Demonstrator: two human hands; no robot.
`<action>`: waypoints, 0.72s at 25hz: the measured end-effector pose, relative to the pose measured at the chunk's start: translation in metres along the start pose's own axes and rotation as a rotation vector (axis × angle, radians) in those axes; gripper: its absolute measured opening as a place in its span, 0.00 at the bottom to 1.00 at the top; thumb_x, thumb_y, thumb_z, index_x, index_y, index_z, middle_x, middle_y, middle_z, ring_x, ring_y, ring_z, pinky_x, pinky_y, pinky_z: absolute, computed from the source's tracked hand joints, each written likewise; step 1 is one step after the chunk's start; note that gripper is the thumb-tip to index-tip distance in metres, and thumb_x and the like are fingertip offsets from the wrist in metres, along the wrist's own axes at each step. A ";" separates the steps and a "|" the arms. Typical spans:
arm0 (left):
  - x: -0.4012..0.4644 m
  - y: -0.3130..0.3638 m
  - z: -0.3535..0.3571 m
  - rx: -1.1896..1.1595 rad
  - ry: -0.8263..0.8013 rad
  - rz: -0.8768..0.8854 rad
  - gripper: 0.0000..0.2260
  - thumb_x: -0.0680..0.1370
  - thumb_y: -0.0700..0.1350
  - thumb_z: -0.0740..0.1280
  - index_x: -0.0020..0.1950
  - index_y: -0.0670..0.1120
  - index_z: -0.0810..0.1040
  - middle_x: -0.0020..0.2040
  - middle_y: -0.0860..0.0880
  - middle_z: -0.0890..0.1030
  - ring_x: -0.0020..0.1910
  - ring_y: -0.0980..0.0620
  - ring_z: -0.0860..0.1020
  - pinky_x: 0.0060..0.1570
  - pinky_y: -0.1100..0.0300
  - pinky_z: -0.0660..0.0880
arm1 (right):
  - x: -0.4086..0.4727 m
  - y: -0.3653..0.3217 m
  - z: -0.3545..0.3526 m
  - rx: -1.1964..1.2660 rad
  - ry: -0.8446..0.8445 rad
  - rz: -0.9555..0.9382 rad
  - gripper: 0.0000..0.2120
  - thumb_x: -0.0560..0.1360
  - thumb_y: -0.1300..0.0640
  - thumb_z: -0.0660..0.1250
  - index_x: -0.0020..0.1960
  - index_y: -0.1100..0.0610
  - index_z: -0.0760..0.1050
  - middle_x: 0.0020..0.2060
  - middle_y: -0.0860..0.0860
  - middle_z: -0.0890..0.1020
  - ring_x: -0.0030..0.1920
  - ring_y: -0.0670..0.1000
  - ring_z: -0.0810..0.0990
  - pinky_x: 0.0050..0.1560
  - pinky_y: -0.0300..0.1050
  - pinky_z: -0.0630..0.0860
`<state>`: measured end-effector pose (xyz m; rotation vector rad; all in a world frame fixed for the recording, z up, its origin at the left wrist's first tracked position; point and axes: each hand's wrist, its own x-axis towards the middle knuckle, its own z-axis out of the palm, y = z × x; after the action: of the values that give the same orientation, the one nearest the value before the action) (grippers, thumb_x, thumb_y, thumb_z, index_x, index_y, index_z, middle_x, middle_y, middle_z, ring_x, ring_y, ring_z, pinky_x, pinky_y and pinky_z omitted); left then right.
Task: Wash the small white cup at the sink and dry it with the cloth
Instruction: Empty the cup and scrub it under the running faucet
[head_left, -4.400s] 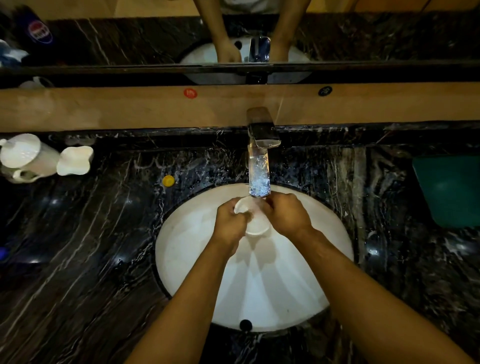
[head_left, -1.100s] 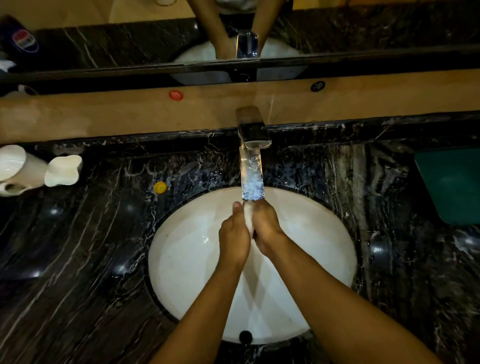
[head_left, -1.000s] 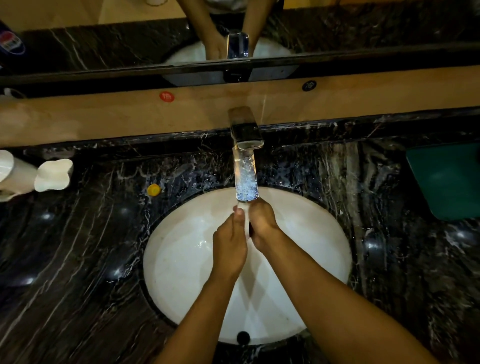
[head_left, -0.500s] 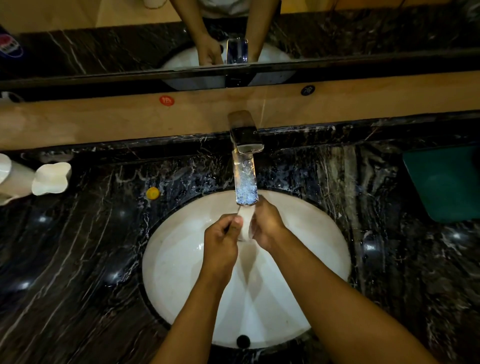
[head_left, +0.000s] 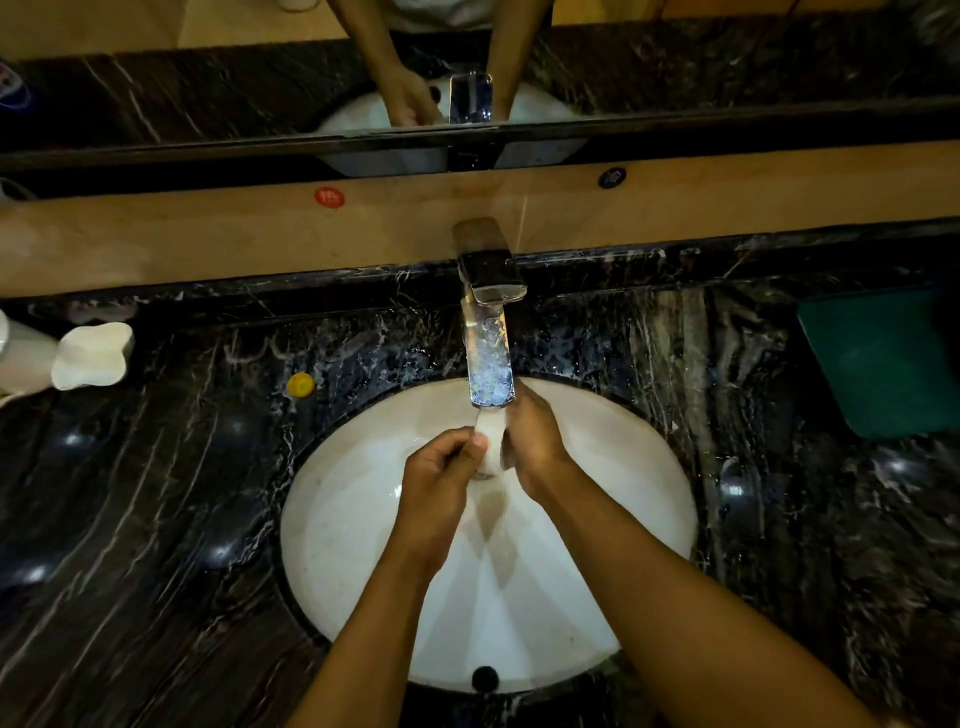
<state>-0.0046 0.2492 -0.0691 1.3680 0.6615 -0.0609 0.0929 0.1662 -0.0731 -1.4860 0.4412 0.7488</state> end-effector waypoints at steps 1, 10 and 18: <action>0.001 0.002 0.000 0.027 -0.018 -0.016 0.08 0.83 0.45 0.65 0.55 0.46 0.83 0.51 0.43 0.86 0.54 0.39 0.83 0.59 0.42 0.78 | -0.001 -0.001 0.000 -0.098 -0.017 -0.061 0.09 0.78 0.57 0.61 0.41 0.51 0.77 0.32 0.47 0.80 0.35 0.49 0.77 0.33 0.41 0.70; 0.002 -0.001 0.005 -0.003 -0.040 -0.043 0.04 0.81 0.39 0.67 0.54 0.42 0.81 0.50 0.41 0.85 0.48 0.47 0.83 0.56 0.45 0.80 | 0.006 0.018 -0.003 0.038 0.004 0.159 0.08 0.72 0.52 0.64 0.42 0.56 0.78 0.35 0.54 0.78 0.38 0.56 0.76 0.41 0.49 0.70; 0.001 -0.004 -0.005 -0.040 -0.024 -0.010 0.05 0.79 0.38 0.71 0.54 0.43 0.82 0.50 0.42 0.86 0.53 0.42 0.83 0.57 0.49 0.80 | 0.000 0.011 0.004 0.023 -0.093 0.205 0.11 0.77 0.49 0.60 0.46 0.54 0.78 0.37 0.53 0.81 0.40 0.53 0.79 0.43 0.47 0.74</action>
<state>-0.0078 0.2527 -0.0736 1.3238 0.6463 -0.0721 0.0845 0.1695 -0.0805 -1.3918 0.5350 0.9674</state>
